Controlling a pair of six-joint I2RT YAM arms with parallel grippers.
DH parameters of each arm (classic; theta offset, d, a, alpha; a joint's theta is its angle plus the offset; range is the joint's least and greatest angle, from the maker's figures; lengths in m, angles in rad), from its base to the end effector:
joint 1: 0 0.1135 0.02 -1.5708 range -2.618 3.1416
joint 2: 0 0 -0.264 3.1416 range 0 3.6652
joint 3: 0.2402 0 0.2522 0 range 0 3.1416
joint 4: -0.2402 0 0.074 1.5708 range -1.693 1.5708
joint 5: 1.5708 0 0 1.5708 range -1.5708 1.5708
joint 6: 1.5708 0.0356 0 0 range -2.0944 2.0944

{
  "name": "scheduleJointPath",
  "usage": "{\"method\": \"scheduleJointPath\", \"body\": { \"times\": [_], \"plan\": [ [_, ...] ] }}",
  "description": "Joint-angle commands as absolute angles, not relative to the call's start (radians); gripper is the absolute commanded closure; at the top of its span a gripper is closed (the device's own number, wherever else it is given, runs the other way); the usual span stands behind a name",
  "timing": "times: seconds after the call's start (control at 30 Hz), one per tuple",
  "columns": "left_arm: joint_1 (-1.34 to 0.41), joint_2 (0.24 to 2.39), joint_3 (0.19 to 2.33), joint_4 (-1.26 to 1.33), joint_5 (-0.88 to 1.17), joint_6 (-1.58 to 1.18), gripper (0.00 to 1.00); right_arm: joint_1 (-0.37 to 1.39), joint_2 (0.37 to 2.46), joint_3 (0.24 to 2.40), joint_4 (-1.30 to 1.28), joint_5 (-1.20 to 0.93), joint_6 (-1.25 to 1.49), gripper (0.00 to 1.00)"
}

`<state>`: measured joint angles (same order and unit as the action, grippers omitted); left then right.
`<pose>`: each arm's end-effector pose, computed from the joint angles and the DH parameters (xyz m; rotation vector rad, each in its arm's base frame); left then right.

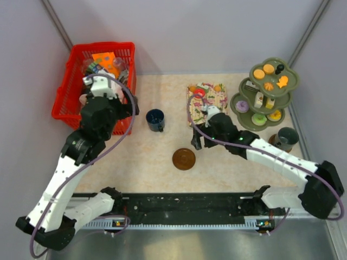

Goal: Serve the afternoon tea
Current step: Move the coaster to the center of the board.

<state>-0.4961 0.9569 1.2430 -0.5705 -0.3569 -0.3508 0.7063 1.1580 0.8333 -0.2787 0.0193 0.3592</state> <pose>0.1722 -0.0790 0.4259 -0.1138 1.8413 -0.2624 0.1949 0.1654 0.2719 -0.3746 2.2027 0.5776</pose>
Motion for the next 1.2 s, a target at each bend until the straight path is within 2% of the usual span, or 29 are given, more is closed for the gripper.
{"method": "scheduleJointPath", "body": {
  "times": [0.0,0.2,0.4,0.53,0.8,1.17],
  "plan": [
    [-0.471,0.910,1.322,-0.494,-0.558,-0.197,0.01,0.850,1.342,0.992,-0.426,0.107,0.357,0.22],
    [-0.469,0.855,1.200,-0.228,-0.680,-0.046,0.01,0.979,1.613,1.212,-0.646,0.182,0.380,0.29],
    [-0.469,0.770,0.981,-0.043,-0.707,0.035,0.01,1.066,1.747,1.337,-0.687,0.189,0.402,0.30],
    [-0.469,0.720,0.919,0.043,-0.703,0.048,0.01,1.100,1.842,1.416,-0.715,0.205,0.422,0.30],
    [-0.469,0.649,0.816,0.176,-0.761,0.087,0.01,1.138,1.951,1.470,-0.727,0.311,0.482,0.32],
    [-0.468,0.634,0.798,0.196,-0.764,0.091,0.01,1.152,2.052,1.490,-0.727,0.342,0.494,0.44]
  ]
}}
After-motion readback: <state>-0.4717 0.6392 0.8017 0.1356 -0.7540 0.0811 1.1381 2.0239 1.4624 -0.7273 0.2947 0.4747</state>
